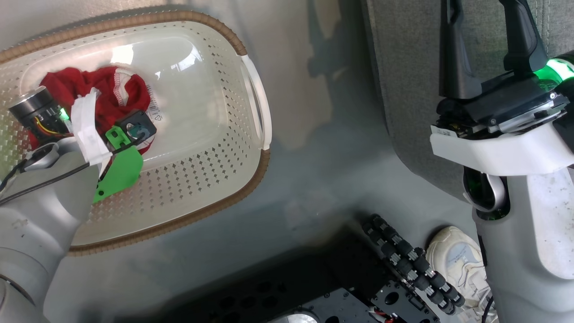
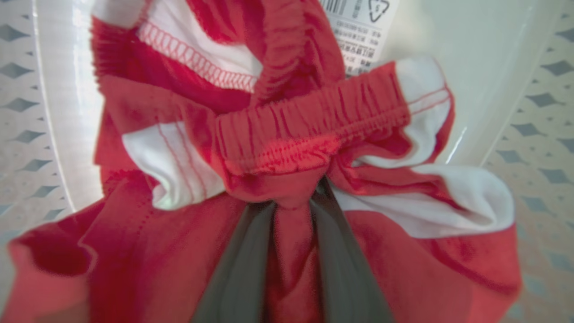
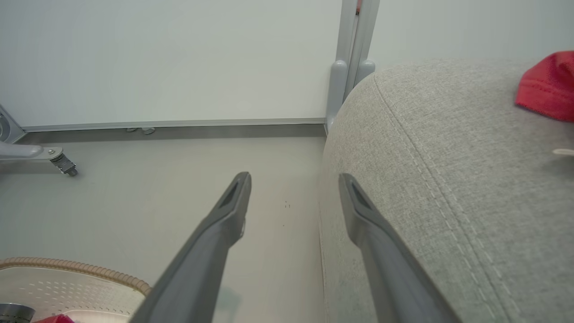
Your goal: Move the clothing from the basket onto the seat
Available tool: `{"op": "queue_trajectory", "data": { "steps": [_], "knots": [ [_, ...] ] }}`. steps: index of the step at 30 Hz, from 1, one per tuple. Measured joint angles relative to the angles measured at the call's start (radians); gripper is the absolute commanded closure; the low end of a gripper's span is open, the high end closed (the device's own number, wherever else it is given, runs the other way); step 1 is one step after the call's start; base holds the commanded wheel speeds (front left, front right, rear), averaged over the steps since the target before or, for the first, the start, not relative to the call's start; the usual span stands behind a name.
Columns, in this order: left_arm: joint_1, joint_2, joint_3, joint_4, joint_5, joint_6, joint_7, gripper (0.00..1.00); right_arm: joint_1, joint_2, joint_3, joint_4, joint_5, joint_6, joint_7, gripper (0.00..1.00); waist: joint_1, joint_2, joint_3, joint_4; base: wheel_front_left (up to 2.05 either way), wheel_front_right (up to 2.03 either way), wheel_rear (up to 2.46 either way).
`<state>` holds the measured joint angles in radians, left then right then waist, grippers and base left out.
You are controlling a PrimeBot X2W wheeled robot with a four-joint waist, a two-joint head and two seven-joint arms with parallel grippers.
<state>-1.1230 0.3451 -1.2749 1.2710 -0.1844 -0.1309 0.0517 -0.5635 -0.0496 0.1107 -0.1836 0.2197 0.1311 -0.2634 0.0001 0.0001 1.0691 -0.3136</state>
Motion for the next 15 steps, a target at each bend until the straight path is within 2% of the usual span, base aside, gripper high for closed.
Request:
{"op": "queue_trajectory", "data": {
  "steps": [5,15],
  "knots": [
    [0.000,-0.018,-0.002,-0.001,-0.001,0.000,-0.025,1.00,0.000,0.000,-0.008,0.006,-0.001,0.000,0.000,0.00,0.0000,0.0000,-0.016,0.008,0.00,0.00,0.00],
    [0.019,-0.070,-0.005,-0.035,-0.047,0.000,-0.153,1.00,0.001,0.000,-0.021,0.036,-0.011,0.000,0.000,0.00,-0.0001,0.0000,-0.090,0.034,0.00,0.00,0.00]
  ]
}}
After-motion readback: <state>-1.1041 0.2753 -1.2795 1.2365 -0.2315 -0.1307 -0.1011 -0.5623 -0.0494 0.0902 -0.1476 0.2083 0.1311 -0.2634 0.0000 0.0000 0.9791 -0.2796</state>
